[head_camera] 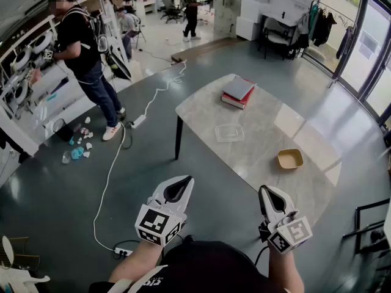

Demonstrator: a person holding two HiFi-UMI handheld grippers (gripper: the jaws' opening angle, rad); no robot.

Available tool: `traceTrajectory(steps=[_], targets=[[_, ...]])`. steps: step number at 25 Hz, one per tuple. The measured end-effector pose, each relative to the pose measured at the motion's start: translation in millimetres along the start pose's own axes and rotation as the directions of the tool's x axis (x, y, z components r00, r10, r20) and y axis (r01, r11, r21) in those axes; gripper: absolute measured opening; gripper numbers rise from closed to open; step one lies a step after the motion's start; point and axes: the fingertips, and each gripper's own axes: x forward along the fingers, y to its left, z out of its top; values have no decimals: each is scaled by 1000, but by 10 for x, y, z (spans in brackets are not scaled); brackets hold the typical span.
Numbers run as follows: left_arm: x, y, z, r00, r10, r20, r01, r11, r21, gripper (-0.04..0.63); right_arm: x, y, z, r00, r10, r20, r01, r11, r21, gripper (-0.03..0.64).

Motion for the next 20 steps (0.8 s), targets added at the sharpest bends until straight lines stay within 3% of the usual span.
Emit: traceTrajectory(steps=[8, 20], targets=[[-100, 160, -83, 1000, 15, -8, -15, 1000, -14, 0, 105, 91, -72, 1000, -2, -5, 2, 1000, 7, -3], [-221, 648, -314, 1000, -15, -24, 14, 1000, -22, 0, 552, 344, -358, 999, -8, -36, 11, 996, 91, 0]])
